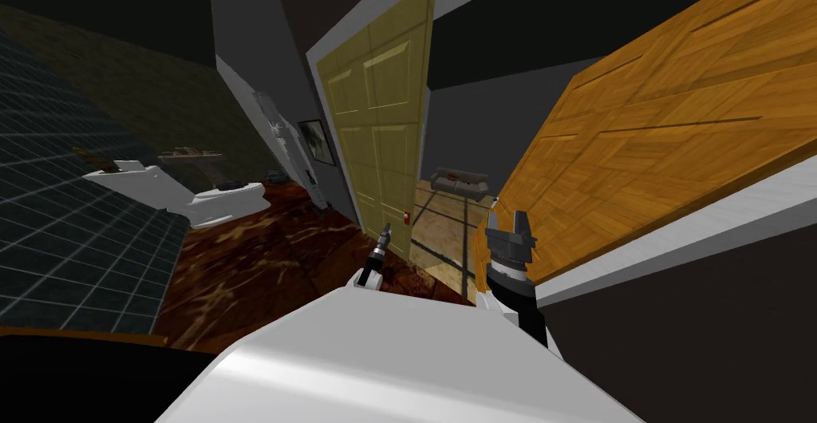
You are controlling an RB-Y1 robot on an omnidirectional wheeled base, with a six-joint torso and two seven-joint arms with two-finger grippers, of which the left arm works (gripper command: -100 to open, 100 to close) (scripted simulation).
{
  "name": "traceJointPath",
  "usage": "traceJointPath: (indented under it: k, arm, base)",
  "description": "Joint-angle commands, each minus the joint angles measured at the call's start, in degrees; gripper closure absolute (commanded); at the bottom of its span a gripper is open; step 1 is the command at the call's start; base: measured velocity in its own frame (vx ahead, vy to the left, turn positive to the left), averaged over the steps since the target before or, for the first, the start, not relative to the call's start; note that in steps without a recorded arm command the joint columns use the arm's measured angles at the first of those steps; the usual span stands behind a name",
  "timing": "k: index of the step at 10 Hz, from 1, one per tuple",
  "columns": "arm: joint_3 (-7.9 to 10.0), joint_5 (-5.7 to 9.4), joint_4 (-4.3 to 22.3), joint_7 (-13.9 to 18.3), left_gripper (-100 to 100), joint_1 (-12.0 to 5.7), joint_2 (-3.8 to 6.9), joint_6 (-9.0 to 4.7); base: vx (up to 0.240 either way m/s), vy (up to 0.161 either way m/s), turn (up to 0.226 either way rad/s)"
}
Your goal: Push the door open
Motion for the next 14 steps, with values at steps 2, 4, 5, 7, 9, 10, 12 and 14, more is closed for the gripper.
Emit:
traceJointPath:
  k: [2, 4, 5, 7, 9, 10, 12, 14]
  arm:
    - [-0.82, 0.17, 3.9, 0.1, -100, -1.03, -0.59, -0.47]
    - [-1.36, 0.33, 6.9, 0.2, -100, -2.02, -1.08, -0.77]
    - [-1.60, 0.39, 8.2, 0.3, -100, -2.47, -1.34, -0.90]
    - [-1.84, 0.46, 9.6, 0.3, -100, -2.91, -1.61, -1.04]
    - [-2.32, 0.60, 12.2, 0.4, -100, -3.79, -2.14, -1.30]
    - [-2.51, 0.65, 13.3, 0.5, -100, -4.14, -2.40, -1.41]
    - [-2.89, 0.76, 15.5, 0.5, -100, -4.85, -2.93, -1.62]
    - [-3.37, 0.89, 18.1, 0.6, -100, -5.72, -3.66, -1.89]
  base:
    - [0.057, 0.089, -0.144]
    - [0.065, 0.100, -0.139]
    - [0.049, 0.095, -0.120]
    - [0.046, 0.062, -0.077]
    - [0.028, 0.054, -0.103]
    - [0.038, 0.076, -0.109]
    - [0.040, 0.082, -0.092]
    - [0.057, 0.086, -0.108]
